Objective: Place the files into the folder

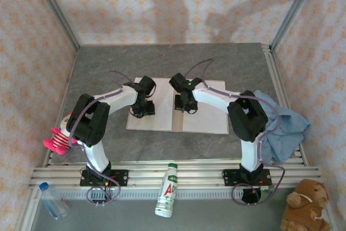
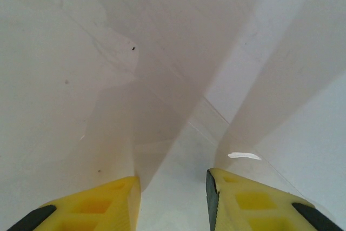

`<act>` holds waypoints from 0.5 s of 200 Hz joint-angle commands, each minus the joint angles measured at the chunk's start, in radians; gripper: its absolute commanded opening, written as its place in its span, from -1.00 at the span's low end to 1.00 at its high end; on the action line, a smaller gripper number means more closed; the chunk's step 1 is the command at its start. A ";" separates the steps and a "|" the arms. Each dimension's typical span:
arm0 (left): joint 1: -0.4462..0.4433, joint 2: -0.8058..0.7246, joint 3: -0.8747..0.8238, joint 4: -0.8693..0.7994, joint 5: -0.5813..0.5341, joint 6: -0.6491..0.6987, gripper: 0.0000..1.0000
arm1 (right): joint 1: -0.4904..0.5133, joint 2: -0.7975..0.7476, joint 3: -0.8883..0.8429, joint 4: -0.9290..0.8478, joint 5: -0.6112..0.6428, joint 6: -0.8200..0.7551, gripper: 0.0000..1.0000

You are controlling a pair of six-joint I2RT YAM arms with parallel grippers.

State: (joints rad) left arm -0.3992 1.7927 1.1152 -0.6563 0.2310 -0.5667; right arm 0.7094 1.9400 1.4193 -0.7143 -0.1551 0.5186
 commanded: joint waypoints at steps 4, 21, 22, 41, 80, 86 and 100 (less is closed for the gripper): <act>0.005 0.022 -0.010 0.006 -0.006 0.025 -0.26 | 0.002 0.035 -0.039 -0.087 0.078 -0.015 -0.84; 0.005 0.025 -0.012 0.007 -0.004 0.025 -0.26 | 0.002 0.035 -0.042 -0.092 0.086 -0.017 -0.83; 0.005 0.026 -0.012 0.007 -0.003 0.025 -0.26 | 0.002 0.036 -0.043 -0.093 0.086 -0.018 -0.83; 0.005 0.023 -0.012 0.006 -0.004 0.026 -0.26 | 0.004 0.036 -0.049 -0.087 0.087 -0.017 -0.83; 0.005 0.023 -0.005 0.000 -0.007 0.027 -0.26 | 0.007 0.047 -0.059 -0.081 0.092 -0.017 -0.84; 0.005 0.023 -0.003 -0.001 -0.008 0.027 -0.26 | 0.007 0.047 -0.061 -0.079 0.091 -0.017 -0.84; 0.005 0.022 -0.001 -0.004 -0.009 0.027 -0.26 | 0.007 0.049 -0.068 -0.071 0.082 -0.017 -0.84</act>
State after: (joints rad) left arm -0.3992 1.8027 1.1152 -0.6559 0.2310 -0.5491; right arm 0.7177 1.9400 1.4044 -0.7097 -0.1268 0.5114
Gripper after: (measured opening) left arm 0.369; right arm 0.083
